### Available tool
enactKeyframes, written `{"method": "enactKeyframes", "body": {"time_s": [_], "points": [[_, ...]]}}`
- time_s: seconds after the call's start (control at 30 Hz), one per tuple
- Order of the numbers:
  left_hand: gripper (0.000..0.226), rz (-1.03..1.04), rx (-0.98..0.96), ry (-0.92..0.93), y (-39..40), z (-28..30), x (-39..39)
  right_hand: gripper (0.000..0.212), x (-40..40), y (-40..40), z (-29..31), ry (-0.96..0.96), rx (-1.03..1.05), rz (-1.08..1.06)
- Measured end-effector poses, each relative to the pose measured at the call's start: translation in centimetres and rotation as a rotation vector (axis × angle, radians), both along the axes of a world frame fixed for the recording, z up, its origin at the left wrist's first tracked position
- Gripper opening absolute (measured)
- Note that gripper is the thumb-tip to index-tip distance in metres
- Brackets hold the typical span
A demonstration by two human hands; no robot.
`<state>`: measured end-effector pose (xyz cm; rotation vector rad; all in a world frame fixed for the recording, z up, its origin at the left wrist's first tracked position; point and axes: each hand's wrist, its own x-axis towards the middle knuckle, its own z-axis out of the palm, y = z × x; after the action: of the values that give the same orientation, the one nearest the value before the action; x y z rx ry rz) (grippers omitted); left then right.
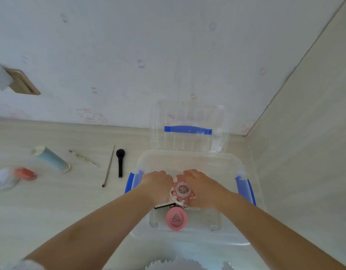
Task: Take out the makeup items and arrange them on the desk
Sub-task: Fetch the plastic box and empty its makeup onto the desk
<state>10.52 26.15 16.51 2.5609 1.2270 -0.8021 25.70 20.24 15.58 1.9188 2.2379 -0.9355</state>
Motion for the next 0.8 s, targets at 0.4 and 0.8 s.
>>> {"method": "enactKeyframes", "body": {"time_s": [0.4, 0.8], "points": [[0.056, 0.128, -0.028, 0.029, -1.2, -3.1, 0.7, 0.091, -1.5, -0.7, -2.0, -0.162, 0.108, 0.05], [0.056, -0.035, 0.121, -0.015, -1.3, -1.2, 1.0, 0.094, -0.1, -1.4, -0.2, -0.091, 0.11, -0.051]]}}
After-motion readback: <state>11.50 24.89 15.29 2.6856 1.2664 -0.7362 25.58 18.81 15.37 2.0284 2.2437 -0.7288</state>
